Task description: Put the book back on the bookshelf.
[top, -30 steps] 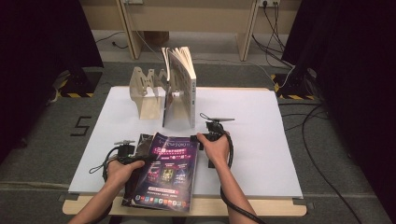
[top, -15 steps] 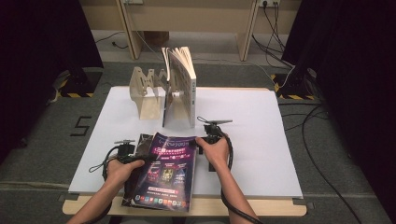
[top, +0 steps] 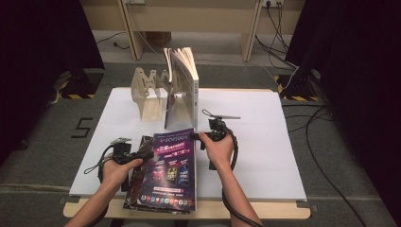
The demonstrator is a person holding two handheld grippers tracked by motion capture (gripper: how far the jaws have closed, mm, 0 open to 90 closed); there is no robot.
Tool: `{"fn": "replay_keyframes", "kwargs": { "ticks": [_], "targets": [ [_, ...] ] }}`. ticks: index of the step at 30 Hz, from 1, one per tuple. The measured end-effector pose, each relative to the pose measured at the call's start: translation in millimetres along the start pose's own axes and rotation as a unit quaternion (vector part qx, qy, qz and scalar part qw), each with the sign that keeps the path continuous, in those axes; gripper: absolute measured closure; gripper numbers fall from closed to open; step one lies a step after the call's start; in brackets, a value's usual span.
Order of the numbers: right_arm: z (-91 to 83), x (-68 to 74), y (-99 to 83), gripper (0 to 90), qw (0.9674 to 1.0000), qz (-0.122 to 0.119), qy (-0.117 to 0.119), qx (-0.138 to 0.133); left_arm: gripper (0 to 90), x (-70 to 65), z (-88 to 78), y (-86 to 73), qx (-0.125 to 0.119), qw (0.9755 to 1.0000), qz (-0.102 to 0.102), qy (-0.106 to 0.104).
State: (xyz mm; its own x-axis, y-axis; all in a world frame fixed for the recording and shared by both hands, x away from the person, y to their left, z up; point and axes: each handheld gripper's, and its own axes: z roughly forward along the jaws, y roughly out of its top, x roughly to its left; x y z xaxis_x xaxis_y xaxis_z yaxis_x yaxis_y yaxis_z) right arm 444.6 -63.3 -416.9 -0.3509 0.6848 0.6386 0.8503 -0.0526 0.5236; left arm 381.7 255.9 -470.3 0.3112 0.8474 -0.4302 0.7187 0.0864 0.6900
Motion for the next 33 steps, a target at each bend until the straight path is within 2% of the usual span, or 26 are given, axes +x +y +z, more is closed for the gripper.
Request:
{"fn": "replay_keyframes", "kwargs": {
  "ticks": [3, 6, 9, 16, 22, 24, 33],
  "targets": [
    [-7.5, 7.4, 1.8, 83.3, 0.9997, -0.008, -0.014, -0.019, 50.3, -3.0, -4.9, 3.6, -0.010, 0.9999, 0.005, -0.003],
    [-12.2, 13.0, 3.2, 83.3, 0.9993, -0.015, -0.009, -0.033, 45.2, -7.8, -6.3, 4.3, -0.015, 0.9998, 0.005, -0.010],
    [-14.1, 22.2, 2.9, 83.3, 0.9983, -0.033, -0.016, -0.044, 42.7, -11.5, -6.2, 3.6, -0.014, 0.9997, 0.006, -0.018],
    [-18.1, 50.6, 6.7, 83.3, 0.9937, -0.077, -0.030, -0.076, 44.9, -13.6, -9.8, 4.0, -0.010, 0.9997, 0.011, -0.020],
    [-22.0, 76.0, 8.4, 83.2, 0.9848, -0.116, -0.051, -0.120, 44.6, -18.8, -16.0, 8.8, -0.026, 0.9993, 0.025, -0.014],
    [-22.3, 82.6, 9.3, 83.2, 0.9819, -0.125, -0.057, -0.131, 43.9, -20.9, -17.7, 10.4, -0.033, 0.9987, 0.038, -0.007],
    [-17.6, 107.9, 10.0, 83.2, 0.9718, -0.158, -0.076, -0.158, 42.5, -30.6, -21.7, 12.5, -0.038, 0.9976, 0.053, -0.024]
  ]
}}
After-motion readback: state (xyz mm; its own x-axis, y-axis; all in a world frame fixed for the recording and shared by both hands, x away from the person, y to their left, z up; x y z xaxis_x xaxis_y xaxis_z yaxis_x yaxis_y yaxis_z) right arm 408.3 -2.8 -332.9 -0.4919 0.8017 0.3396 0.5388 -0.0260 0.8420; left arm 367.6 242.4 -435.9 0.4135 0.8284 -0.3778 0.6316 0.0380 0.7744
